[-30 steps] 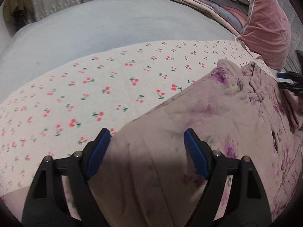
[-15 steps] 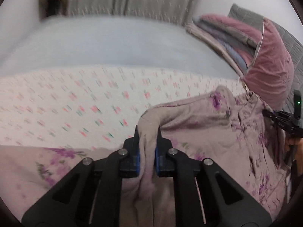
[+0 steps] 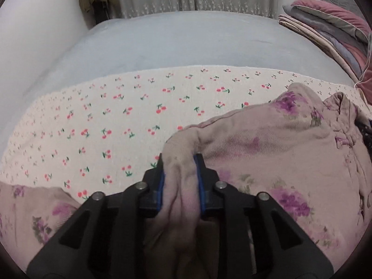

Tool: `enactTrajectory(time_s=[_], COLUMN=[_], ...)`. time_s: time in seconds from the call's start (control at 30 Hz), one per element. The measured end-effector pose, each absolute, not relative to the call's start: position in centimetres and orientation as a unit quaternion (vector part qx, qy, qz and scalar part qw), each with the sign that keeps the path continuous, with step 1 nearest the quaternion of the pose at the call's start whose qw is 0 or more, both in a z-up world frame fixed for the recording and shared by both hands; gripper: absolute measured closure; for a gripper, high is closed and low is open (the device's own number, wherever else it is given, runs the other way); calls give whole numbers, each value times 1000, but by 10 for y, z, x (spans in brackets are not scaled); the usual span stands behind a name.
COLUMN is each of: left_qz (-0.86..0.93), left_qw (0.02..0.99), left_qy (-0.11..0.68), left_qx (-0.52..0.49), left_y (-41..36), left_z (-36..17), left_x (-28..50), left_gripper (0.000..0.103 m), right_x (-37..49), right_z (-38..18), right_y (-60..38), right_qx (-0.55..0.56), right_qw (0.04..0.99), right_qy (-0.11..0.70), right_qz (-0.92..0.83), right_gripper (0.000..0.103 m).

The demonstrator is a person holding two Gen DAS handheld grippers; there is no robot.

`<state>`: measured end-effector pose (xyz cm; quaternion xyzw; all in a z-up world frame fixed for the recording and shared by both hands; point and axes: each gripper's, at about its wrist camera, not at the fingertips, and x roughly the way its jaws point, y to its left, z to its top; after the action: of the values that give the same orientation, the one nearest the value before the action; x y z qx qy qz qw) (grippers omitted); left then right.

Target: Fold large clothes

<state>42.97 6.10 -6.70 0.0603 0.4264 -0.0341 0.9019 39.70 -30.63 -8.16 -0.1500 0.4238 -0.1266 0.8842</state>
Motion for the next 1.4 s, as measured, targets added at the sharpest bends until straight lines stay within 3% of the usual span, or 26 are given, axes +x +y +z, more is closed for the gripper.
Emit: enactTrajectory(time_s=[0.03, 0.1, 0.2, 0.3, 0.5, 0.87, 0.97, 1.03, 1.1, 1.17, 1.3, 1.4], left_qz=[-39, -64, -75, -68, 13, 206, 240, 258, 251, 253, 290, 369], left_qw=[904, 910, 915, 913, 894, 812, 818, 821, 821, 828, 861, 865], left_qy=[422, 409, 396, 401, 439, 454, 419, 401, 400, 391, 279, 229], left_qx=[56, 31, -9, -39, -92, -303, -313, -314, -320, -311, -311, -251], left_y=[61, 71, 95, 125, 220, 392, 413, 417, 415, 412, 421, 442], left_z=[-61, -43, -18, 1, 5, -63, -75, -76, -73, -58, -1, 13], left_x=[428, 416, 385, 355, 295, 246, 253, 261, 271, 271, 231, 214], left_gripper=[68, 45, 26, 22, 20, 20, 24, 42, 87, 89, 91, 90], right_x=[397, 388, 359, 323, 237, 130, 124, 124, 126, 124, 124, 122], right_z=[-77, -60, -24, 4, 40, 35, 29, 23, 20, 17, 14, 14], right_y=[-302, -300, -306, -313, -299, -294, -297, -301, -305, -310, -316, -319], right_qx=[-162, -167, -114, -64, -54, 12, 16, 18, 17, 25, 29, 25], right_qw=[881, 880, 900, 910, 908, 909, 910, 906, 903, 902, 900, 901], right_qy=[425, 427, 410, 400, 406, 412, 410, 416, 419, 419, 423, 419], right_qz=[-132, -124, -98, -86, -89, -52, -62, -76, -90, -96, -102, -107], right_gripper=[70, 48, 35, 28, 27, 27, 27, 27, 27, 27, 27, 27])
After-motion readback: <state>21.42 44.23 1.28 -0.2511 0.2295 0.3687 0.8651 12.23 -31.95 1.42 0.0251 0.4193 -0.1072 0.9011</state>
